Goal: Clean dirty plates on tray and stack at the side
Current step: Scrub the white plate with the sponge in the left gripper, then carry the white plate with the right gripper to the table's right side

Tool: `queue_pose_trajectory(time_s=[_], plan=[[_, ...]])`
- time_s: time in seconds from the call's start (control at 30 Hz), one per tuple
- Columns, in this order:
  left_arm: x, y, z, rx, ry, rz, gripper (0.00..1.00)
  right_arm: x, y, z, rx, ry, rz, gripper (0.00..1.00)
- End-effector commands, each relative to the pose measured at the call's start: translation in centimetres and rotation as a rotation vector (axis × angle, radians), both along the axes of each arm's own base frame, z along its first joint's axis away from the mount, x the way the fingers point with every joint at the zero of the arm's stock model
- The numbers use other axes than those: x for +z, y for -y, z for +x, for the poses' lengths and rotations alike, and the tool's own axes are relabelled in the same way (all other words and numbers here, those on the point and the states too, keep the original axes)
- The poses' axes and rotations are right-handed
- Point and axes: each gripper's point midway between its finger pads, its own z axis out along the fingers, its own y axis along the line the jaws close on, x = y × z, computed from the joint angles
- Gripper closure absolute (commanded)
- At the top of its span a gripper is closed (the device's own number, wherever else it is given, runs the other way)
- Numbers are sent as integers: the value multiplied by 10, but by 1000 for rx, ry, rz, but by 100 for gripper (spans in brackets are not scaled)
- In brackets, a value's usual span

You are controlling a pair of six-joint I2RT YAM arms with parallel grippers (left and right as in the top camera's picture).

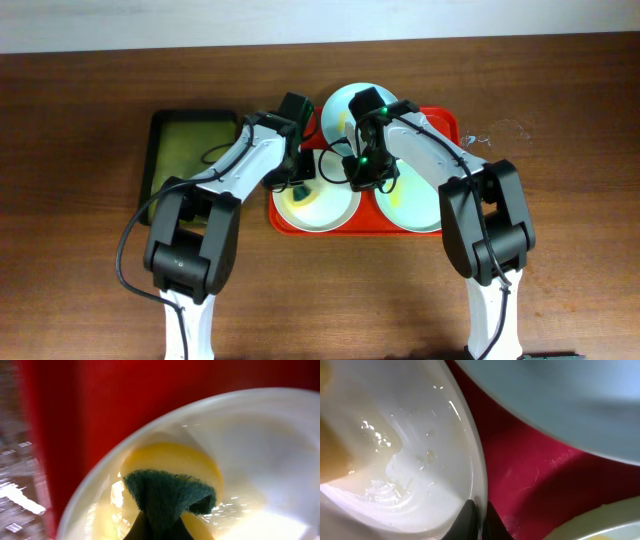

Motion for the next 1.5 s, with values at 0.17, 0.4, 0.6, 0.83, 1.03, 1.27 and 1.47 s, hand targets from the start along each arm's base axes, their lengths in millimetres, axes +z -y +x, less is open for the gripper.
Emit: queue_pose_trajectory(time_s=[0.17, 0.4, 0.6, 0.83, 1.03, 1.27, 1.47], plan=[[96, -52, 9, 61, 231, 135, 100, 3, 15, -4, 12, -24, -81, 96], [181, -113, -13, 202, 338, 96, 100, 101, 34, 34, 6, 163, -299, 96], [161, -215, -36, 368, 199, 186, 100, 211, 36, 48, 69, 565, -795, 96], [143, -226, -37, 397, 193, 185, 100, 280, -16, 30, 208, 918, -1139, 96], [142, -222, -36, 392, 192, 167, 100, 296, -39, 17, 241, 1018, -1189, 96], [138, -222, -39, 391, 180, 169, 100, 175, -24, 47, 93, 531, -528, 96], [134, -222, -42, 390, 168, 170, 100, 155, 112, 92, -329, 207, 35, 96]])
